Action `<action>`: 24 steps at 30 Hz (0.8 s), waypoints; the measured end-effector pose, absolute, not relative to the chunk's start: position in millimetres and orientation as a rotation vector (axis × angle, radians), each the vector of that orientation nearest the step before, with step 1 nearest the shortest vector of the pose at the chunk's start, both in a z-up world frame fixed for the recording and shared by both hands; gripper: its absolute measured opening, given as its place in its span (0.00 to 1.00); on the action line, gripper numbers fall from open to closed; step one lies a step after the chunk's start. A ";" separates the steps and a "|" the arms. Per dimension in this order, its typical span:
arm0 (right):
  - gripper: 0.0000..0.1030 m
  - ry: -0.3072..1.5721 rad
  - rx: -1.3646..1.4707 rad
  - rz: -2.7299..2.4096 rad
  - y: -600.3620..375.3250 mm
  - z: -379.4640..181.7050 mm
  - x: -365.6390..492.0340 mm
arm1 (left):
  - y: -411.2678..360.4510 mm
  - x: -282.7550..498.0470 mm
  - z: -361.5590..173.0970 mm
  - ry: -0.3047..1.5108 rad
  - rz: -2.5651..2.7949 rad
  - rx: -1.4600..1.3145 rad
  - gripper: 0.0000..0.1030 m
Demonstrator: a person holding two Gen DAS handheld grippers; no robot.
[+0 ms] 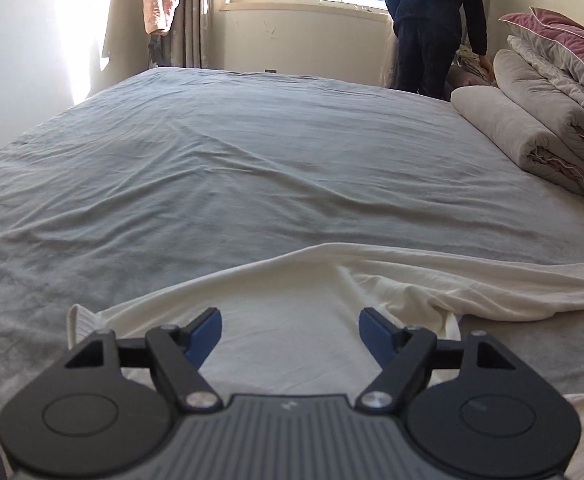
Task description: Fold clothes
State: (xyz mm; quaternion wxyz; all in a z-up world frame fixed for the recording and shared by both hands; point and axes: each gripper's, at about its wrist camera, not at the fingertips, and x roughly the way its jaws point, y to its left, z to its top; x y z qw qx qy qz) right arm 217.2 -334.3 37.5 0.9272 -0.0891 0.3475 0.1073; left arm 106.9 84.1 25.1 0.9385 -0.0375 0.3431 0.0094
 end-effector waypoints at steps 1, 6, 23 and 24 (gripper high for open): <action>0.42 0.714 -0.166 0.207 -346.9 35.4 218.4 | 75.8 113.8 23.5 0.711 0.001 -0.075 0.70; 0.42 0.698 -0.026 0.188 -398.6 20.6 221.5 | 26.6 141.4 23.8 0.710 -0.092 0.001 0.68; 0.12 0.577 0.080 0.315 -417.0 -17.1 220.6 | -107.6 240.1 -10.8 0.767 -0.477 0.299 0.43; 0.07 0.573 0.070 0.319 -415.6 -16.0 220.3 | -106.6 241.1 -10.3 0.780 -0.500 0.278 0.30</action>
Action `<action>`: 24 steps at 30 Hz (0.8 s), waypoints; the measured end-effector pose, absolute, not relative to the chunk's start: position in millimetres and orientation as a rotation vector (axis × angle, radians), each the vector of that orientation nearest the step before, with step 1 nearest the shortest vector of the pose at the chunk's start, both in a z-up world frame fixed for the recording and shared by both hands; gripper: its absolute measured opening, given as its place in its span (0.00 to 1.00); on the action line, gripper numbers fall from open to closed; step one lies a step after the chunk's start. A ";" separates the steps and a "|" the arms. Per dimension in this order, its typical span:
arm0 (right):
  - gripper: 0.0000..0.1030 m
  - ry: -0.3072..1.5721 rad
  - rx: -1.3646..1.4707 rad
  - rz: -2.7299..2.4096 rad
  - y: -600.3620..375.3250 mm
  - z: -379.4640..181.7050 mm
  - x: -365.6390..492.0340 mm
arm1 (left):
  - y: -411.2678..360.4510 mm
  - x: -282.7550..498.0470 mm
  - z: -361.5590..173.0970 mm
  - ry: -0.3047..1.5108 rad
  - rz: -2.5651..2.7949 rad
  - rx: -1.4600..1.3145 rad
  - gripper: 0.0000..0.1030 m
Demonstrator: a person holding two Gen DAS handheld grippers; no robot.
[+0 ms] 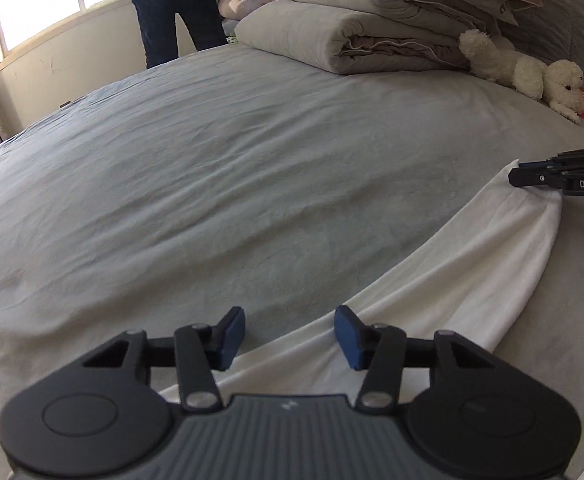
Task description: Fold clothes
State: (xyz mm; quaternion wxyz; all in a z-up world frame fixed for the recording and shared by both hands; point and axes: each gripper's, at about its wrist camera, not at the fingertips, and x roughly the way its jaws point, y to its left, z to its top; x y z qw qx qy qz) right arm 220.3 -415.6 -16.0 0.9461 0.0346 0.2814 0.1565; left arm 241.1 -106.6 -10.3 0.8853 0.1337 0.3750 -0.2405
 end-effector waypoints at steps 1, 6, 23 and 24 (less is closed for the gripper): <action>0.05 0.564 0.052 0.317 -413.3 -14.3 219.3 | -106.5 241.6 -9.8 0.794 -0.521 0.259 0.15; 0.03 0.474 0.024 0.258 -413.8 -1.7 211.6 | -117.7 232.7 -7.4 0.774 -0.537 0.324 0.00; 0.02 0.542 -0.116 0.142 -392.0 10.8 261.9 | -124.3 269.6 -9.5 0.662 -0.361 0.296 0.00; 0.02 0.560 -0.122 0.141 -391.2 9.5 269.8 | -124.3 271.2 -11.5 0.662 -0.353 0.292 0.00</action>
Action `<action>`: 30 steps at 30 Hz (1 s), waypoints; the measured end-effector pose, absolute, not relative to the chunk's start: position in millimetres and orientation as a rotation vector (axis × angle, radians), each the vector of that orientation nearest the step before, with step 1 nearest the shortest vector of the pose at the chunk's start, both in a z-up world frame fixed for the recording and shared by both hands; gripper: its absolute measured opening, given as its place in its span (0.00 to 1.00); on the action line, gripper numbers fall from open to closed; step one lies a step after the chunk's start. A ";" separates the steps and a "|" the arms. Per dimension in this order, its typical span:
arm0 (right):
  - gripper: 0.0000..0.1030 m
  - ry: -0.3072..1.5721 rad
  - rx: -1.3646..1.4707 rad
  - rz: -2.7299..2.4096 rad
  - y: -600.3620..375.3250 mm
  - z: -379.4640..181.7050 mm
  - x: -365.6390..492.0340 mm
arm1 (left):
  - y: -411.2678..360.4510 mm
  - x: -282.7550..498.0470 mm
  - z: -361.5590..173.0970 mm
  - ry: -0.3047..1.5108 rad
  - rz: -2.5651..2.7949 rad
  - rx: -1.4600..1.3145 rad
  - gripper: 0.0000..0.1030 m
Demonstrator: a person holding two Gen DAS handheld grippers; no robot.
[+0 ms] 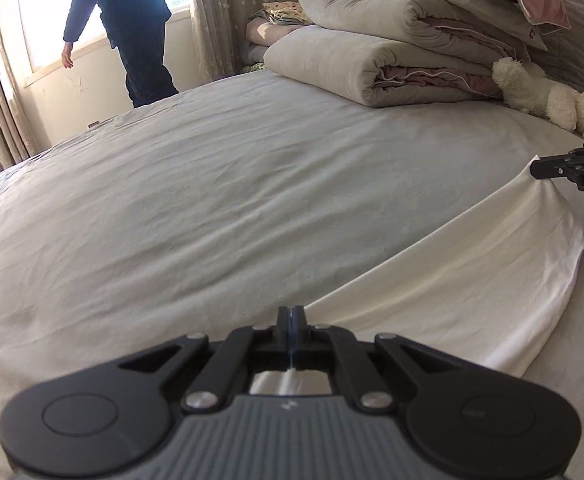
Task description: Fold clothes
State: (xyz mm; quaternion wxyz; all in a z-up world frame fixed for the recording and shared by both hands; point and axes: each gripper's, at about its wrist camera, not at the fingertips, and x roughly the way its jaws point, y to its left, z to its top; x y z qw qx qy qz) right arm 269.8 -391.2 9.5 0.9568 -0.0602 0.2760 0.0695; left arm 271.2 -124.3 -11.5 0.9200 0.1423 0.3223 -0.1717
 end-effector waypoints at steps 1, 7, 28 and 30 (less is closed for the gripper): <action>0.02 0.582 -0.130 0.136 -390.3 6.1 279.0 | -124.5 272.8 -13.7 0.665 -0.345 0.287 0.00; 0.04 0.670 -0.079 0.082 -388.1 -12.8 306.3 | -131.6 275.1 -25.8 0.666 -0.295 0.285 0.00; 0.36 0.671 0.689 0.100 -434.5 -25.8 201.8 | -171.4 168.9 -19.8 0.581 -0.619 0.390 0.41; 0.35 0.633 0.744 0.100 -437.9 -32.0 203.5 | -177.2 169.7 -25.1 0.573 -0.609 0.400 0.41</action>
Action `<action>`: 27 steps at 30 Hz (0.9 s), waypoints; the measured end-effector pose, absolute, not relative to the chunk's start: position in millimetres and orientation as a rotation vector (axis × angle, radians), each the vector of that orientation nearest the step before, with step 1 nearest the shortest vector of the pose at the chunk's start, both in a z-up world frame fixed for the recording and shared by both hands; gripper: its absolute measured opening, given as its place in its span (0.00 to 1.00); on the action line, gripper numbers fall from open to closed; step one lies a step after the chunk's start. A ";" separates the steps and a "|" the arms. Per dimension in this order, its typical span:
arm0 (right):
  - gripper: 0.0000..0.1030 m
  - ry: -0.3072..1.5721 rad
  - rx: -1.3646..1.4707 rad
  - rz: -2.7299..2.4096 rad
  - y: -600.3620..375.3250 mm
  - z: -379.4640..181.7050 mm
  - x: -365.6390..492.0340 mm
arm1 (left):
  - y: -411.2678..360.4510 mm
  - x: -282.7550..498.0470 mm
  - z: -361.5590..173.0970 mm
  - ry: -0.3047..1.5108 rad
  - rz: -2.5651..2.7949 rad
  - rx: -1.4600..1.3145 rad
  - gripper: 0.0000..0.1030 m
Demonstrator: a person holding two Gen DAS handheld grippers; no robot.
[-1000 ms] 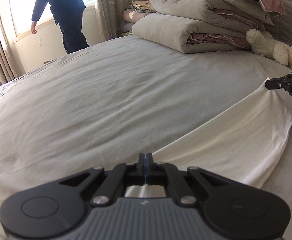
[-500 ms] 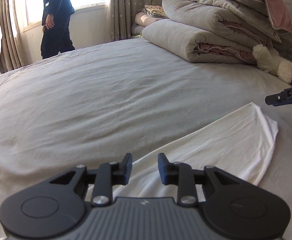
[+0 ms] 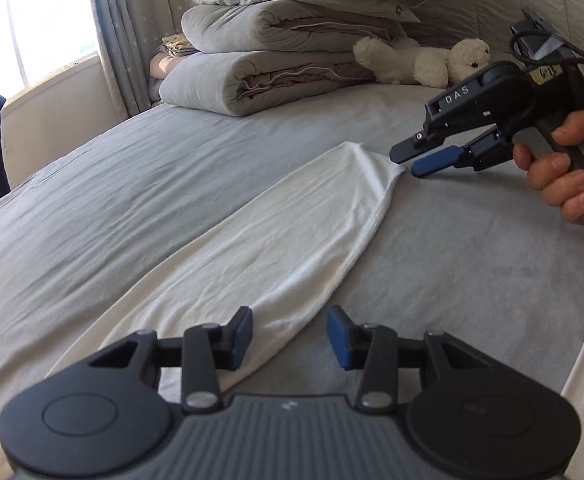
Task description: Fold clothes
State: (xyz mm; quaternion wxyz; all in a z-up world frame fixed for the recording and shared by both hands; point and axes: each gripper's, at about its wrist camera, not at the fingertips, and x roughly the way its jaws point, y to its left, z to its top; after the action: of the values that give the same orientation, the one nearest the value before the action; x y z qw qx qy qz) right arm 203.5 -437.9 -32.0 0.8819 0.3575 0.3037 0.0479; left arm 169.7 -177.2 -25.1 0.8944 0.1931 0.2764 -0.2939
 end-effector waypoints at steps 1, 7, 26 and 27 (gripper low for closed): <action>0.32 0.614 0.748 0.096 -436.9 -34.7 203.9 | -180.2 170.2 -27.8 0.569 -0.604 0.406 0.40; 0.04 0.553 0.676 0.067 -432.6 -39.2 208.4 | -209.5 168.0 -27.9 0.574 -0.612 0.425 0.01; 0.03 0.499 0.612 -0.065 -469.2 -37.8 195.6 | -236.8 197.8 0.0 0.695 -0.801 0.265 0.34; 0.03 0.503 0.615 -0.066 -470.2 -37.5 195.2 | -239.2 207.2 4.2 0.700 -0.796 0.260 0.35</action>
State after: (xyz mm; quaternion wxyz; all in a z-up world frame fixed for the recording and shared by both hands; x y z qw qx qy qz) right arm 195.2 -470.2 -37.5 0.9216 0.2994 0.2449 -0.0320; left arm 207.2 -239.2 4.2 0.8547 0.1238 0.3328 -0.3787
